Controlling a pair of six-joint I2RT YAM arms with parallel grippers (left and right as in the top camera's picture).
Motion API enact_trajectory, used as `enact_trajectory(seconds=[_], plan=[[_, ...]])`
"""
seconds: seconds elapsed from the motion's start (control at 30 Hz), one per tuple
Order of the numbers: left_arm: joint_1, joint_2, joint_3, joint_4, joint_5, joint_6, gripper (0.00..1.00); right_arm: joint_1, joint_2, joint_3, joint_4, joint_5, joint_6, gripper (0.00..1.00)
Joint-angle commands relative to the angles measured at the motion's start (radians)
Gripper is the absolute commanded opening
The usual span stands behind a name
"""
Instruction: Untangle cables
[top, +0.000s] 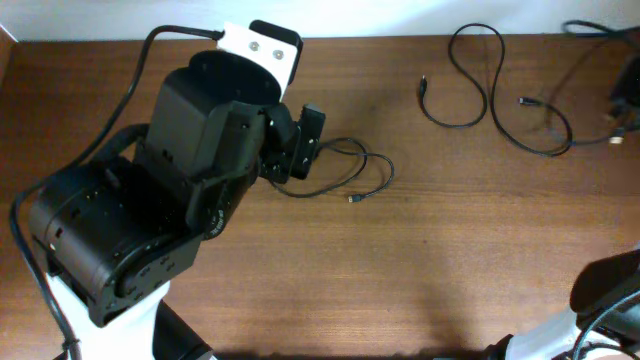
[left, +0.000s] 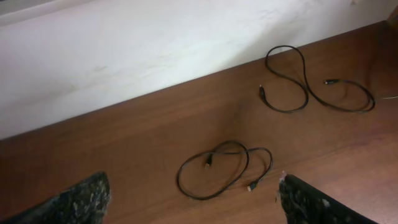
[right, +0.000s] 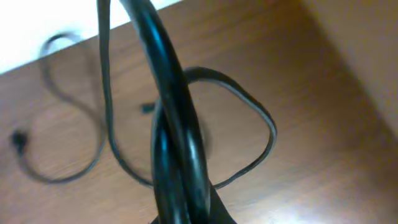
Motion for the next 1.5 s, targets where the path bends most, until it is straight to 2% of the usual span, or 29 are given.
enact_trajectory(seconds=[0.0,0.1,0.2,0.4,0.53,0.73,0.83,0.93,1.13,1.2,1.23,1.47], plan=[[-0.003,-0.010,0.000,0.000,-0.004,-0.003,0.88,-0.123,0.013,0.006,-0.004,0.002,0.022,0.04],[-0.003,-0.010,0.000,0.000,-0.004,-0.007,0.88,-0.246,0.030,0.005,-0.011,-0.034,0.067,0.04],[-0.003,-0.010,0.000,0.000,-0.004,-0.008,0.86,-0.309,0.067,0.003,-0.007,-0.036,0.065,0.04],[-0.006,-0.010,0.000,0.000,-0.004,-0.017,0.84,-0.252,0.243,-0.014,0.020,-0.104,0.062,0.04],[-0.101,-0.010,0.000,0.000,-0.021,-0.018,0.84,-0.192,0.322,-0.014,0.138,-0.103,0.062,0.04],[-0.242,-0.008,0.000,0.000,-0.104,-0.097,0.84,-0.170,0.377,-0.014,0.322,-0.095,0.027,0.04],[-0.256,-0.008,0.000,0.000,-0.109,-0.119,0.84,-0.169,0.377,0.014,0.383,0.034,0.001,0.04],[-0.256,-0.004,0.000,0.000,-0.123,-0.119,0.84,-0.221,0.377,0.015,0.397,0.029,0.037,0.04],[-0.256,0.011,0.000,0.000,-0.146,-0.119,0.84,-0.416,0.380,0.015,0.369,-0.018,0.039,0.04],[-0.256,0.018,0.000,0.000,-0.147,-0.119,0.84,-0.449,0.385,0.015,0.371,-0.092,0.055,0.04],[-0.256,0.019,0.000,0.000,-0.146,-0.119,0.80,-0.449,0.386,0.015,0.371,-0.092,0.063,0.04],[-0.256,0.021,0.000,0.000,-0.146,-0.119,0.79,-0.303,0.433,0.014,0.386,-0.080,0.061,0.04]])
